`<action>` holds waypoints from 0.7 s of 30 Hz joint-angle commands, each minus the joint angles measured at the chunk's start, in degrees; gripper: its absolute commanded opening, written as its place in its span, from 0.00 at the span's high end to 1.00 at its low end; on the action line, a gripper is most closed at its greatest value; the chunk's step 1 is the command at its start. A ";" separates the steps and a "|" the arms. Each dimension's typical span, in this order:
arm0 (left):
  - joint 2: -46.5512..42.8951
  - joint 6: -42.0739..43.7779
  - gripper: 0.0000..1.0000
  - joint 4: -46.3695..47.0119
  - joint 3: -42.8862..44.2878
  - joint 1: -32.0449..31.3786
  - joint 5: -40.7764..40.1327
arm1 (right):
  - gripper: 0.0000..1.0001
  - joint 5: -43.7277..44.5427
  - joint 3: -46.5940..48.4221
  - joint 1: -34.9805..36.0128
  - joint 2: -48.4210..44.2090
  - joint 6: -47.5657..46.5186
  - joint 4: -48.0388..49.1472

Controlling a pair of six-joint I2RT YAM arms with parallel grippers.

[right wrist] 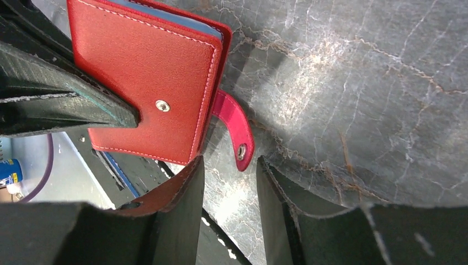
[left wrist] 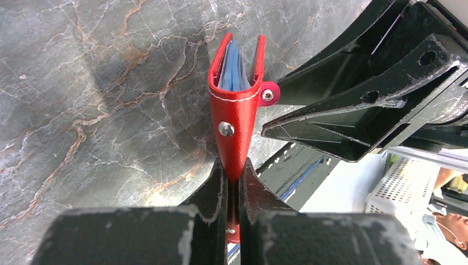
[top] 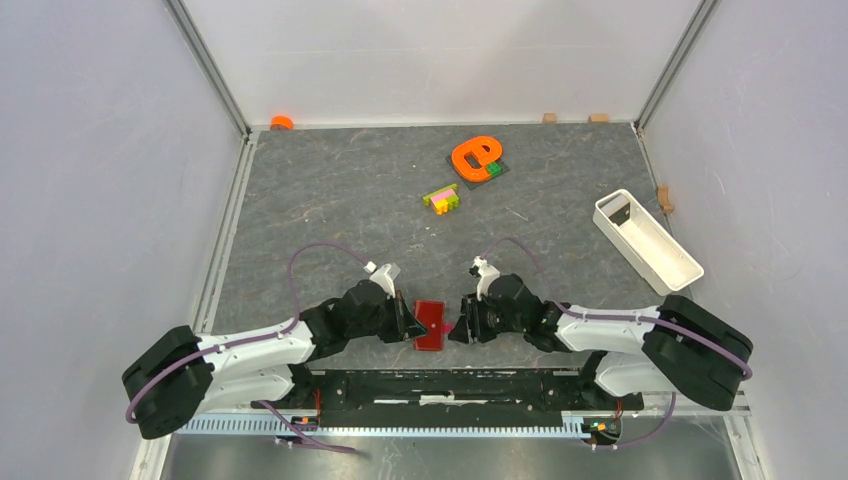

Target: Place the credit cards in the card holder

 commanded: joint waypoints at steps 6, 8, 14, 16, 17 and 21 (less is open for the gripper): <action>1.70 -1.48 0.98 4.83 -0.91 -0.21 -0.31 | 0.69 2.69 2.66 -0.17 4.21 -2.42 3.08; 1.95 -1.13 0.97 4.72 -0.83 -0.21 -0.45 | 0.85 4.06 2.75 -0.12 4.33 -2.50 2.49; -0.54 6.22 0.21 -5.45 2.94 -0.12 -6.04 | 1.00 5.89 5.30 -0.16 -3.18 -6.71 -4.46; -1.52 7.86 0.11 -8.40 4.33 -0.09 -7.05 | 1.00 5.60 5.81 -0.19 -5.53 -7.71 -6.26; -1.89 8.63 0.09 -9.97 5.26 -0.12 -7.37 | 1.00 5.49 6.15 -0.16 -6.50 -8.09 -7.33; -2.38 11.25 0.03 -13.70 8.83 -0.17 -8.86 | 1.00 4.43 7.29 -0.20 -10.38 -9.45 -9.97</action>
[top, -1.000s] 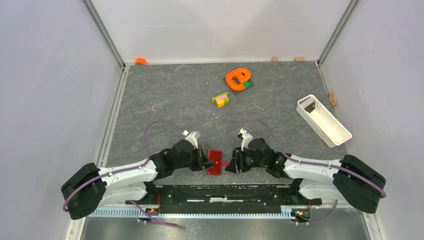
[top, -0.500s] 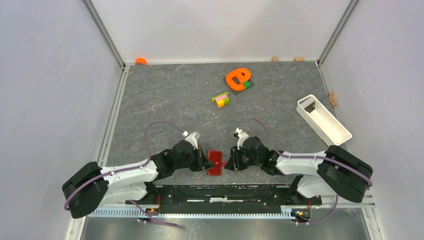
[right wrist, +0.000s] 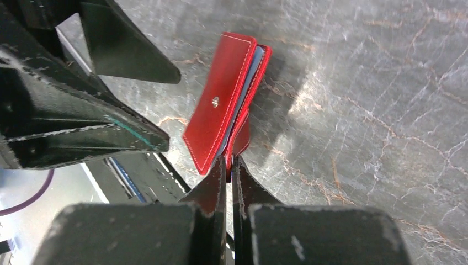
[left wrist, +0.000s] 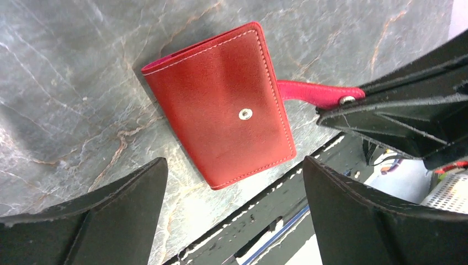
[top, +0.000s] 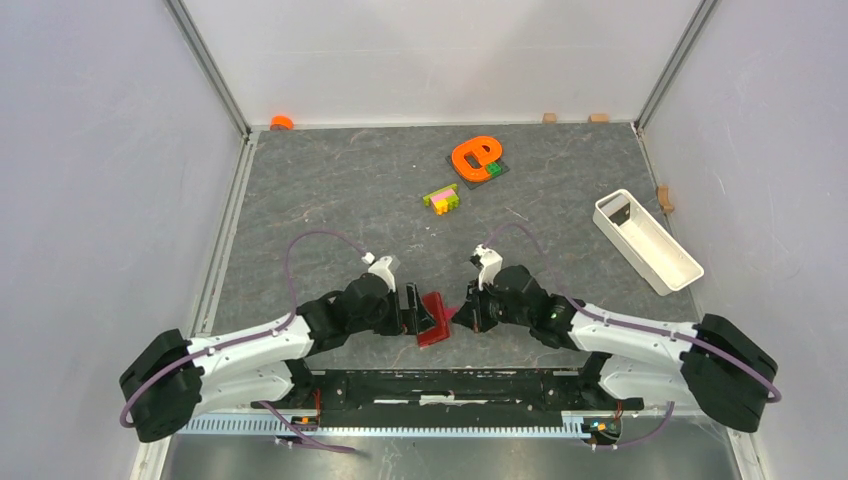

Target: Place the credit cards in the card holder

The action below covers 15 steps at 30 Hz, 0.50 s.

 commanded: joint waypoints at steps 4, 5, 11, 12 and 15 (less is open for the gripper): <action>0.32 4.82 0.00 -1.32 6.33 -0.16 0.25 | 1.00 -1.26 3.75 -0.05 -5.82 -3.97 -3.85; 0.75 4.21 0.00 0.06 6.27 -0.21 1.17 | 1.00 -1.66 3.75 -0.10 -6.32 -3.99 -3.57; 3.58 2.79 0.01 1.80 5.63 -0.21 0.41 | 1.00 -2.29 3.68 0.07 -7.99 -4.38 -3.69; 4.18 2.63 0.01 3.28 5.63 -0.19 0.69 | 1.00 -2.57 3.54 0.17 -8.17 -4.40 -3.46; 5.36 2.44 0.01 4.00 5.87 -0.21 1.30 | 1.00 -2.73 3.39 0.39 -8.64 -4.47 -3.26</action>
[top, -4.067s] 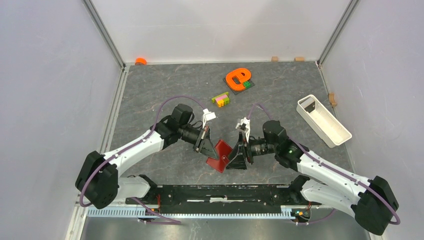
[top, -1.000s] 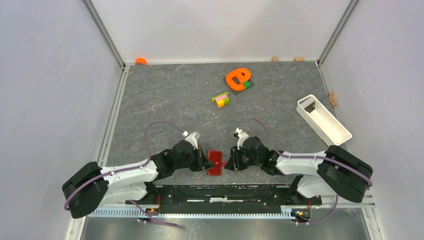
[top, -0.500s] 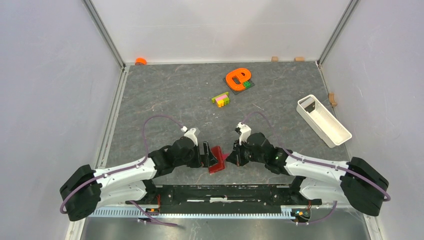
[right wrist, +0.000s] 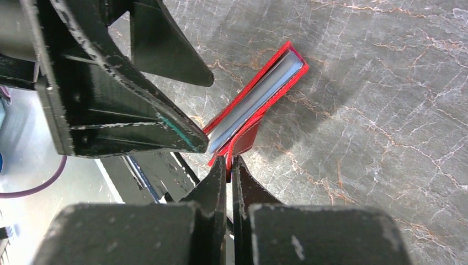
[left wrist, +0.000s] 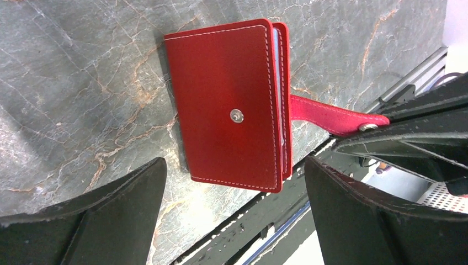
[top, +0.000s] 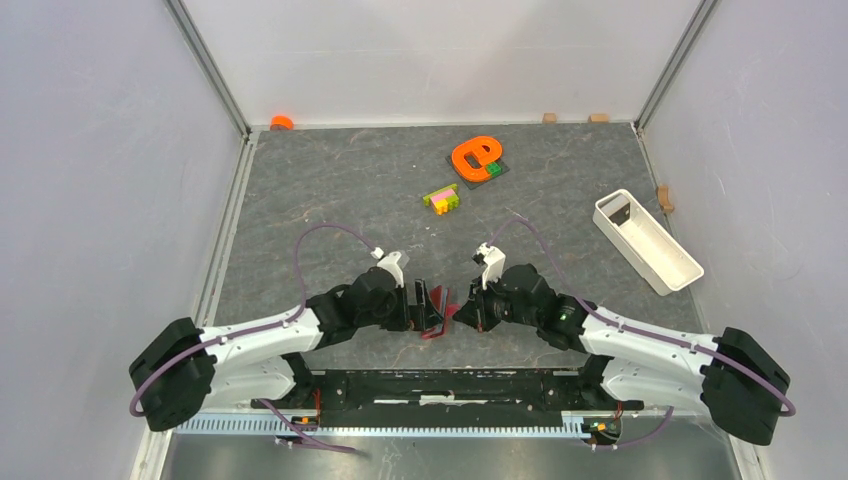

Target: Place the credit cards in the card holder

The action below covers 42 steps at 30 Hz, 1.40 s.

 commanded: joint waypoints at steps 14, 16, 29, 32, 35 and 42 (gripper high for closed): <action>0.95 4.55 0.18 -6.09 3.24 -0.16 -5.44 | 1.00 -0.37 1.76 0.52 -2.71 -1.32 -0.67; 1.11 4.97 0.18 -6.46 3.48 -0.21 -5.55 | 1.00 -0.41 1.74 0.54 -2.71 -1.44 -0.76; 0.35 5.46 0.72 -11.06 3.70 -0.18 -11.59 | 1.00 13.29 1.34 0.52 -0.53 0.89 -10.83; -0.38 5.13 0.78 -11.39 2.78 -0.16 -12.53 | 1.00 15.99 0.08 0.53 0.75 1.63 -11.40; 0.00 4.18 0.85 -10.56 1.41 -0.14 -12.64 | 1.00 17.60 -0.79 0.52 2.56 1.96 -11.13; 2.17 1.13 0.98 -4.65 -3.03 -0.12 -10.31 | 0.88 20.22 -0.06 0.43 4.34 1.96 -13.30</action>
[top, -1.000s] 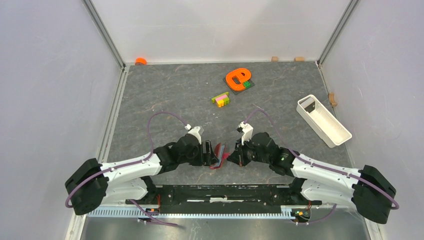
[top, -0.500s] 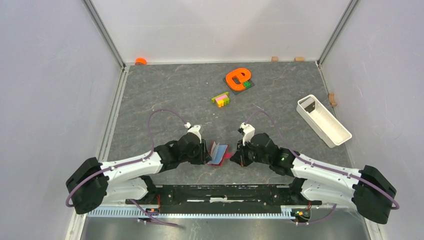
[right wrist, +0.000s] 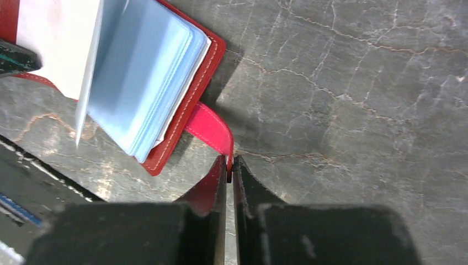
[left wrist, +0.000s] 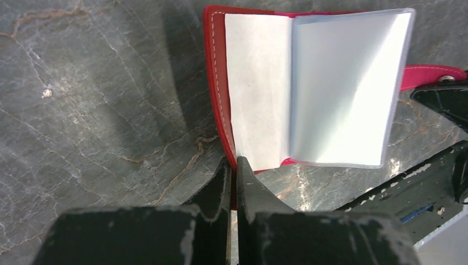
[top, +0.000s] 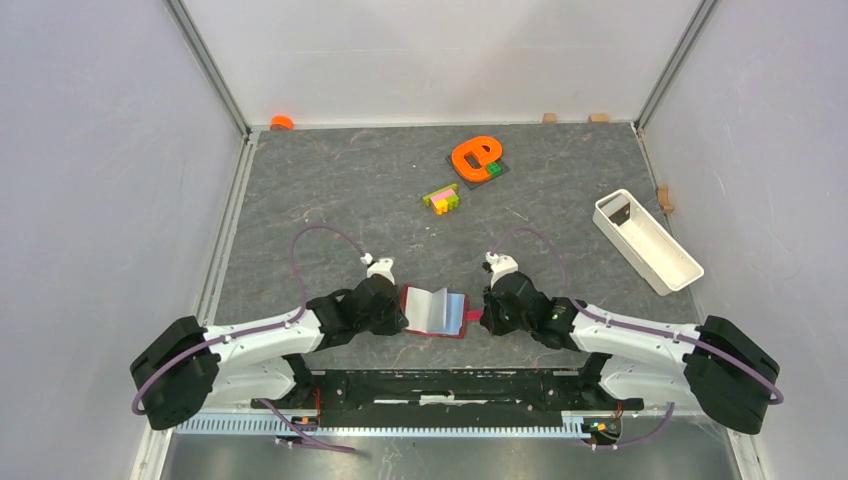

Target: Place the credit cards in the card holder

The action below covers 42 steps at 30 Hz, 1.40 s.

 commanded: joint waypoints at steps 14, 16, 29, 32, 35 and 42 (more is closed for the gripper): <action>-0.42 -4.89 0.98 6.14 -5.17 -0.11 1.59 | 0.47 -5.31 5.73 0.27 -9.87 -0.80 4.47; -0.23 -5.10 0.98 6.68 -5.54 -0.07 1.90 | 0.48 -7.59 5.17 0.32 -7.76 0.31 8.31; -0.15 -5.55 0.98 7.69 -6.08 -0.12 2.95 | 0.43 -12.38 2.92 0.32 4.30 4.32 18.66; 0.01 -5.53 0.98 7.91 -6.08 -0.12 3.25 | 0.42 -13.47 3.45 0.33 6.48 4.31 19.82; 0.15 -5.53 0.98 8.32 -6.17 -0.09 3.43 | 0.43 -15.19 4.47 0.28 9.05 4.25 21.24; 0.56 -5.47 0.98 9.47 -6.74 -0.12 4.28 | 0.44 -19.83 6.74 0.58 13.62 5.26 27.58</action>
